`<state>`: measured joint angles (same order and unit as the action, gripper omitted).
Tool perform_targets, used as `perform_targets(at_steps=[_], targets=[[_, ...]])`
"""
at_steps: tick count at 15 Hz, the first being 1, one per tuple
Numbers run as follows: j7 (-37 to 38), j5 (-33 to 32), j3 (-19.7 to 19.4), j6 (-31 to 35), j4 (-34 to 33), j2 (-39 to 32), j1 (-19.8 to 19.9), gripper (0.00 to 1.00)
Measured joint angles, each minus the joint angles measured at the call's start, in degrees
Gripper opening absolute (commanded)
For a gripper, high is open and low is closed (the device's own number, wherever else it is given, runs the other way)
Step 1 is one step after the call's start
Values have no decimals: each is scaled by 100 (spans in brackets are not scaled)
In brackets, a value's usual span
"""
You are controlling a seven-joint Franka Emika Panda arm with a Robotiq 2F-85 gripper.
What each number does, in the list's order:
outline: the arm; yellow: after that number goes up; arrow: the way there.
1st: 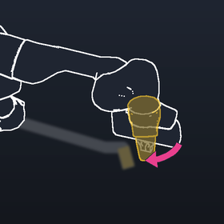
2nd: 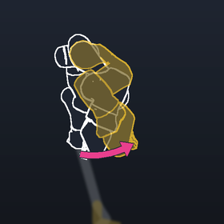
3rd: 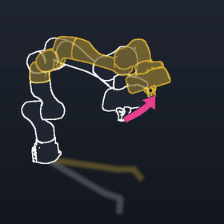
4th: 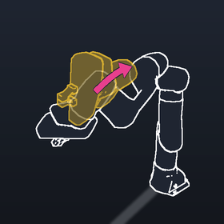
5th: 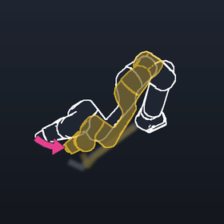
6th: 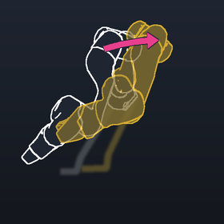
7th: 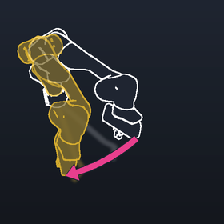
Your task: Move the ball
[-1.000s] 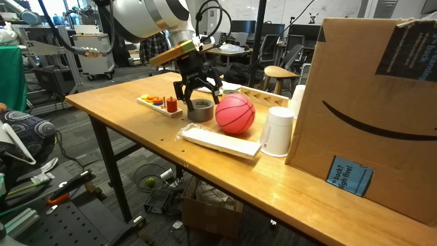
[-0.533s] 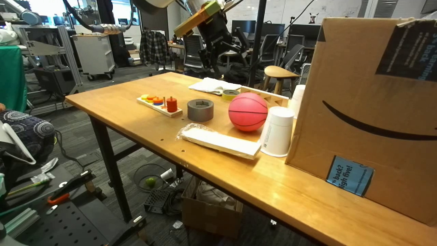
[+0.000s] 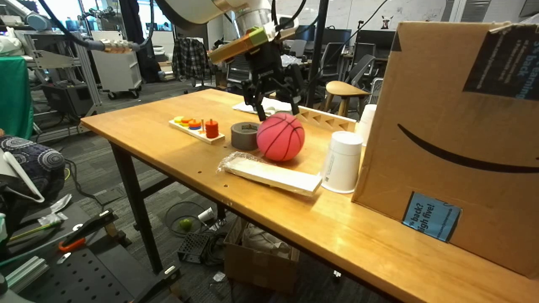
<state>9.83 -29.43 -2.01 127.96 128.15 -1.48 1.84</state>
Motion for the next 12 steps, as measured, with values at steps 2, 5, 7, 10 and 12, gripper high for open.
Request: perform_targets(at_steps=[2,5,7,10,12], targets=[[-51,353,-3,1,311,53,22,100],[-117,705,2,-10,690,207,21,100],[-168,851,2,-28,854,311,21,100],[-244,988,2,-36,995,388,21,100],[-316,1086,2,-41,1042,402,21,100]])
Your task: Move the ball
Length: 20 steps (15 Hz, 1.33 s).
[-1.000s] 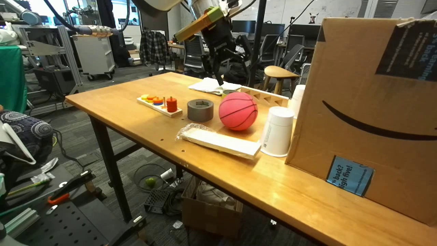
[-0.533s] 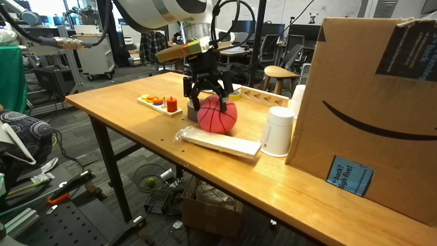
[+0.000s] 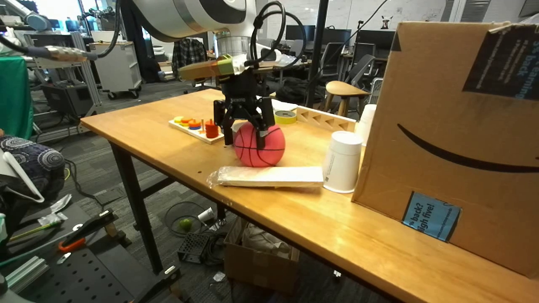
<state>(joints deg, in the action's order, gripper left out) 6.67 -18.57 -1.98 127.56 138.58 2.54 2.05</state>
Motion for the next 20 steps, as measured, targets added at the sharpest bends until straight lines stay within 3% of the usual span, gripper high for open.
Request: perform_targets(at_steps=[9,15,20], targets=[[-231,199,112,138,-24,56,-74,100],[3,201,379,1396,-313,276,-259,100],[147,179,346,2366,-300,299,-195,100]])
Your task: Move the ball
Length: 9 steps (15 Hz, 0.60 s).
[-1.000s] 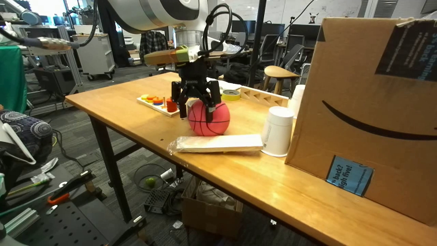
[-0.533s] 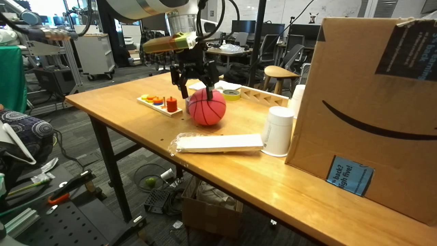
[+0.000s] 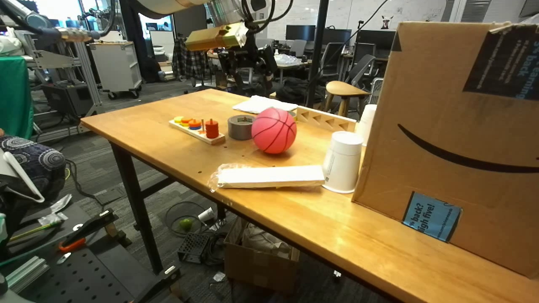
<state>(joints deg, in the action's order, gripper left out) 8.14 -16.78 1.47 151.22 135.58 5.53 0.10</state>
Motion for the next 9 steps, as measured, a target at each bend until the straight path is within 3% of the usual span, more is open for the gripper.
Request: perform_targets(at_steps=[4,9], targets=[[0,-1,-31,46,102,-67,75,100],[-4,-23,-8,-502,177,-97,66,100]])
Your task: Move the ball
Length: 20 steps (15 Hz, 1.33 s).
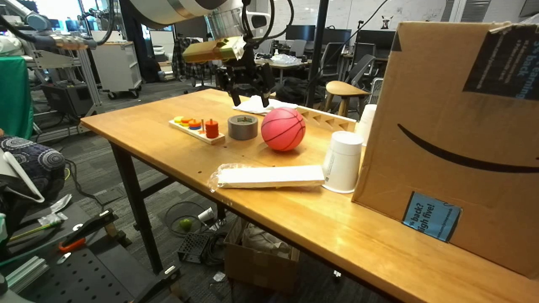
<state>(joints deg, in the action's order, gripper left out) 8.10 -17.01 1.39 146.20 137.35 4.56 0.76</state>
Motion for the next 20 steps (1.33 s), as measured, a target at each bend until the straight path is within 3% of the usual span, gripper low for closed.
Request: perform_targets(at_steps=[6,14,20], targets=[[-191,436,86,-917,10,-145,-154,100],[-1241,2001,386,-1416,78,-524,-556,100],[-1464,2105,447,-1544,53,-613,-618,100]])
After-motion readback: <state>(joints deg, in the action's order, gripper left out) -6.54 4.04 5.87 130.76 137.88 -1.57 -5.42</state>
